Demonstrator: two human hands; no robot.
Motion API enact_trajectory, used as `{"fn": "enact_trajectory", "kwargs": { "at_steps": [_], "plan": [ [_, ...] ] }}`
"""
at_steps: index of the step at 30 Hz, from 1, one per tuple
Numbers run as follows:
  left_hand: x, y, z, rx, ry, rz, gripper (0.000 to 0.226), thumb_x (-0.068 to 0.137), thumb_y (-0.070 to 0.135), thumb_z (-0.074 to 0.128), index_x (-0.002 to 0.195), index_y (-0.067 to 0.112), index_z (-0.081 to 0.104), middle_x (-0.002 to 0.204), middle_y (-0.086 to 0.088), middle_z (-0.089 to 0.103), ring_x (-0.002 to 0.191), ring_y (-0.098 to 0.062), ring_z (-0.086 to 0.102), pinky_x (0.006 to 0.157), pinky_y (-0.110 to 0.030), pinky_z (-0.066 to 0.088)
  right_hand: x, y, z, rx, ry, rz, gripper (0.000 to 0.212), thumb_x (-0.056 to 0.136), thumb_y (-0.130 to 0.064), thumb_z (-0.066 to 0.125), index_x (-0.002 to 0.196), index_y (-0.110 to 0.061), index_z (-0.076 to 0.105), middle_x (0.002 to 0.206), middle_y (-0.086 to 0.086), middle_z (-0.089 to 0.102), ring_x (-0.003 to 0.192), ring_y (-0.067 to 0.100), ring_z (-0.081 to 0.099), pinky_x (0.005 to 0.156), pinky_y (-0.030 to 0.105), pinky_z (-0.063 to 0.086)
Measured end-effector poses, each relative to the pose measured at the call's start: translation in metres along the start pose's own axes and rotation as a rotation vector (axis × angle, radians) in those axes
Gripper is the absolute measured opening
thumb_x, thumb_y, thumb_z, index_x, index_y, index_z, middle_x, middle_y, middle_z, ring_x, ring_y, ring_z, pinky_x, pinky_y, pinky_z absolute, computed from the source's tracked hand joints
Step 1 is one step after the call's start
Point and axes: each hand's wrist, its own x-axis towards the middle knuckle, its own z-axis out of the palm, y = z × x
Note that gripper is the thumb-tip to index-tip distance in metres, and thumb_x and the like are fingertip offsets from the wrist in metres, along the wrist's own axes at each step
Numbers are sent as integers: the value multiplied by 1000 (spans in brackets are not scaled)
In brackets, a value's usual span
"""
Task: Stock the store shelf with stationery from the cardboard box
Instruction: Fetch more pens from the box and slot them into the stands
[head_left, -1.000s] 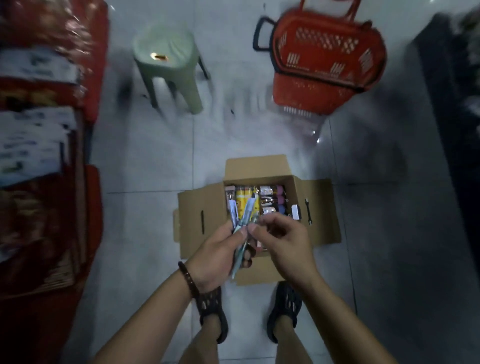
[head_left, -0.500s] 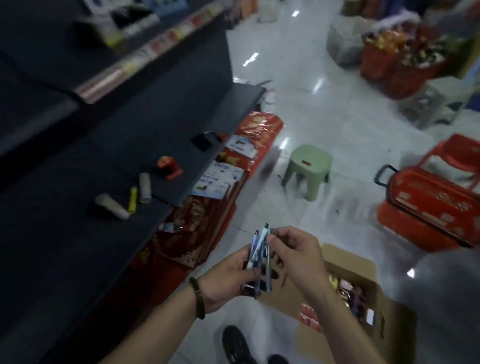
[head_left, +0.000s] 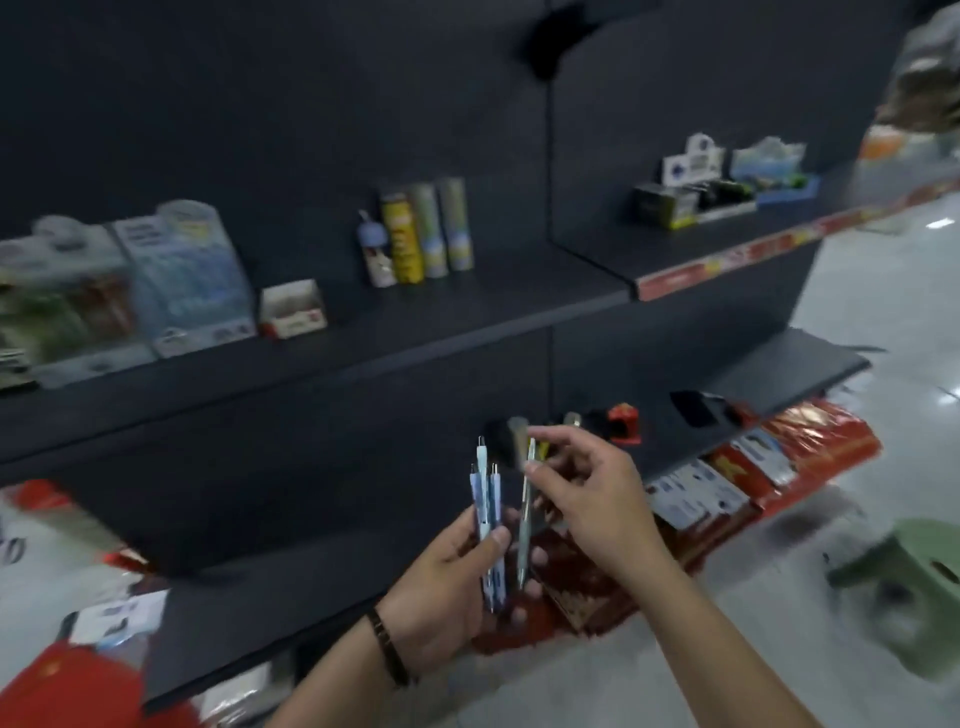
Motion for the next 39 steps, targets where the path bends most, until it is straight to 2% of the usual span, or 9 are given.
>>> {"fn": "enact_trajectory", "kwargs": {
  "at_steps": [4, 8, 13, 19, 25, 28, 32, 35, 39],
  "plan": [
    [-48, 63, -91, 11, 1, 76, 30, 110, 15, 47, 139, 22, 54, 116, -18, 69, 86, -27, 64, 68, -37, 50, 36, -47, 106, 54, -67, -80, 28, 93, -10, 79, 115, -28, 77, 76, 10, 74, 66, 30, 73, 63, 40, 64],
    [-88, 115, -171, 3, 56, 185, 33, 109, 10, 48, 136, 26, 58, 109, -16, 66, 81, -23, 61, 67, -36, 47, 72, -85, 206, 85, -168, -149, 26, 93, -11, 80, 113, -27, 79, 70, 9, 74, 63, 21, 73, 64, 32, 62],
    [-114, 169, -243, 59, 229, 329, 31, 110, 9, 46, 138, 21, 53, 94, -15, 63, 68, -20, 56, 59, -32, 44, 111, -121, 301, 144, -306, -168, 28, 92, -6, 80, 111, -26, 80, 78, 22, 73, 73, 36, 76, 71, 43, 67],
    [-112, 221, -324, 92, 440, 460, 17, 111, 7, 42, 122, 11, 54, 89, -12, 60, 63, -18, 47, 56, -29, 36, 175, -146, 385, 155, -307, -307, 28, 91, -8, 82, 112, -27, 78, 74, 9, 76, 71, 27, 77, 74, 53, 66],
    [-104, 261, -386, 0, 712, 587, 32, 110, 5, 40, 101, 25, 64, 78, -6, 55, 58, -15, 42, 53, -27, 31, 254, -157, 462, 67, -348, -460, 24, 92, -20, 82, 110, -35, 74, 75, -2, 77, 71, 14, 77, 72, 45, 65],
    [-101, 280, -413, -18, 776, 668, 11, 110, 7, 43, 113, 12, 53, 73, -5, 50, 57, -15, 34, 49, -26, 28, 287, -156, 507, 60, -381, -508, 20, 94, -20, 79, 109, -32, 75, 74, -4, 73, 73, 11, 74, 74, 44, 64],
    [-100, 295, -451, 116, 905, 705, 11, 105, 20, 58, 108, 13, 66, 85, -7, 68, 69, -18, 52, 58, -28, 37, 312, -152, 560, -61, -331, -632, 16, 94, -22, 80, 107, -30, 76, 81, -21, 69, 85, -6, 68, 72, 11, 53],
    [-95, 304, -473, 88, 904, 728, 10, 108, 14, 55, 111, 11, 64, 89, -12, 71, 71, -20, 58, 63, -31, 45, 321, -148, 591, -119, -321, -647, 16, 94, -21, 80, 109, -25, 79, 84, -22, 68, 89, -13, 65, 73, 0, 47],
    [-90, 321, -502, 165, 843, 767, 19, 108, 10, 48, 124, 7, 58, 89, -14, 69, 75, -22, 61, 65, -31, 53, 323, -146, 621, -188, -318, -587, 16, 95, -22, 79, 111, -27, 79, 88, -19, 71, 86, -10, 66, 76, 4, 50]
  ]
}}
